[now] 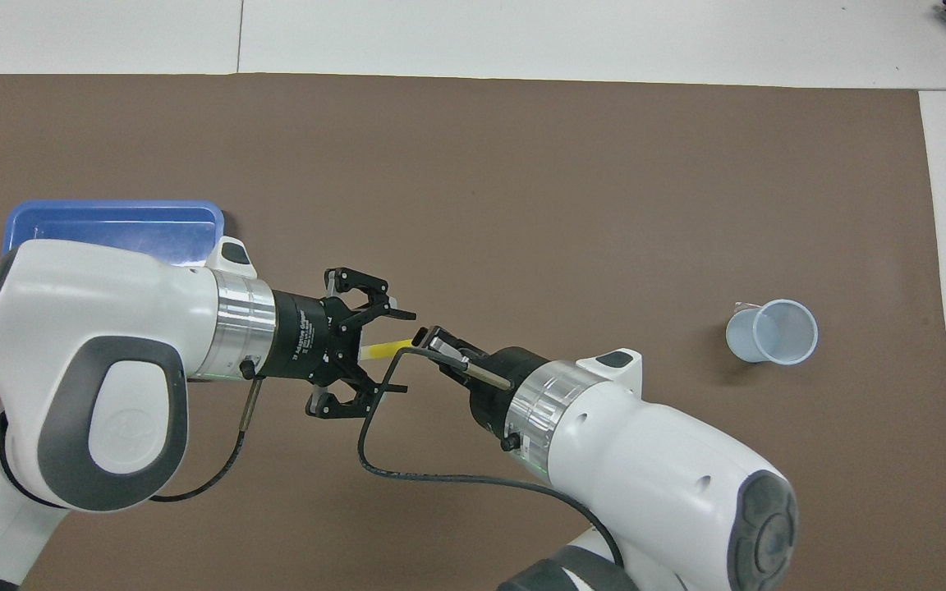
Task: Right arm passes pens to left for tray arrangement
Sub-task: 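Grasp the yellow pen with the left gripper while the right gripper releases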
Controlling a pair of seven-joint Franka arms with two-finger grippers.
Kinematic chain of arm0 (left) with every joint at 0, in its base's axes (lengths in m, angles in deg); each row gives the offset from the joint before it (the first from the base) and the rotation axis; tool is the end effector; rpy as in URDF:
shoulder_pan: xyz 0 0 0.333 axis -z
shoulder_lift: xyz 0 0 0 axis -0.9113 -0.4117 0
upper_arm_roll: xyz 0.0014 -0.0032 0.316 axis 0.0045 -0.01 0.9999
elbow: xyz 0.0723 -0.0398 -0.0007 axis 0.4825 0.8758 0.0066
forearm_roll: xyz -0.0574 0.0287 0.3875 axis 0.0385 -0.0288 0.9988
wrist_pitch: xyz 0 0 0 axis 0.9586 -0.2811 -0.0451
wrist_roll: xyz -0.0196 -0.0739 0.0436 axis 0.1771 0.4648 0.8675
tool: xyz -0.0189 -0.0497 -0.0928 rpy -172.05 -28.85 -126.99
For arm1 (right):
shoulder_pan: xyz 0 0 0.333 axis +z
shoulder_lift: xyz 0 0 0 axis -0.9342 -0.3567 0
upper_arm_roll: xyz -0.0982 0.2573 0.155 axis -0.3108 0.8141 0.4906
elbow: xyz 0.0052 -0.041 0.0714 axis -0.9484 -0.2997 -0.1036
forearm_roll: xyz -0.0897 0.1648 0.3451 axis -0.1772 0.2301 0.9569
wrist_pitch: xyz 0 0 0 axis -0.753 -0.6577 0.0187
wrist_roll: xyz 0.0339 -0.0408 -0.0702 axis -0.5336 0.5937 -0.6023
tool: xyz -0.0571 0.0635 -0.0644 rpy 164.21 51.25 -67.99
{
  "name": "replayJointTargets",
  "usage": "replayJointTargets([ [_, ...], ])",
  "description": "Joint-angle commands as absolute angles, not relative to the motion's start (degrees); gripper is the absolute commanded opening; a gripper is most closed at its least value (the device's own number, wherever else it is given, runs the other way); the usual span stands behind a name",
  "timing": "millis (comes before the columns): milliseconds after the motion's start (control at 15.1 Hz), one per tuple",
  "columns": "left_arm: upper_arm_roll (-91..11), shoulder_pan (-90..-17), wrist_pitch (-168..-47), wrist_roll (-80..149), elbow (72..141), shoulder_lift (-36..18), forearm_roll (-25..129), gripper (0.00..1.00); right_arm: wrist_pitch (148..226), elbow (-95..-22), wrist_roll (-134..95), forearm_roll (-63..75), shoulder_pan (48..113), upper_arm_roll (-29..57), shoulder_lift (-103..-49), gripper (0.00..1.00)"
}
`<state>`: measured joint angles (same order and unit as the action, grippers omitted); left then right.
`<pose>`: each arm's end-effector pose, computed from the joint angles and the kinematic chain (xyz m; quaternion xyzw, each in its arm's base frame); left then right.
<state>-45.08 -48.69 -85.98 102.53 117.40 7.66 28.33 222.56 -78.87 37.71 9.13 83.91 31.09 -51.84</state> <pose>0.4626 -0.2677 0.5015 0.7133 0.5942 -0.2809 0.2434 0.4327 0.3435 0.5312 -0.8930 0.2700 -0.1012 0.3456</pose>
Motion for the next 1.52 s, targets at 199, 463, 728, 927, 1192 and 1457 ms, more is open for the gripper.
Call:
replayJointTargets([
  [199,-44.2,-47.6,-87.4,103.8,120.6,11.3,27.2,0.68,223.3,-80.0,35.5,10.8,83.5,31.1,-51.0,0.0],
  [463,-44.2,-47.8,-87.7,103.8,120.6,11.4,27.3,0.65,223.2,-80.0,35.2,10.7,83.3,31.1,-51.0,0.0],
  [728,-44.2,-47.5,-87.8,103.8,120.6,11.4,27.3,0.56,223.1,-80.0,33.5,10.7,83.1,31.1,-51.7,0.0],
  [927,-44.2,-47.3,-88.1,105.2,120.6,12.1,27.6,0.51,223.1,-79.9,33.4,10.8,83.2,31.1,-52.1,0.0],
  [1192,-44.2,-47.3,-89.4,105.4,121.2,12.1,27.7,0.52,223.1,-79.8,33.4,10.8,83.1,31.1,-52.1,0.0],
  [1457,-44.7,-43.3,-100.1,105.2,127.7,14.7,27.6,0.57,223.1,-79.8,33.4,10.8,83.1,31.1,-52.1,0.0],
])
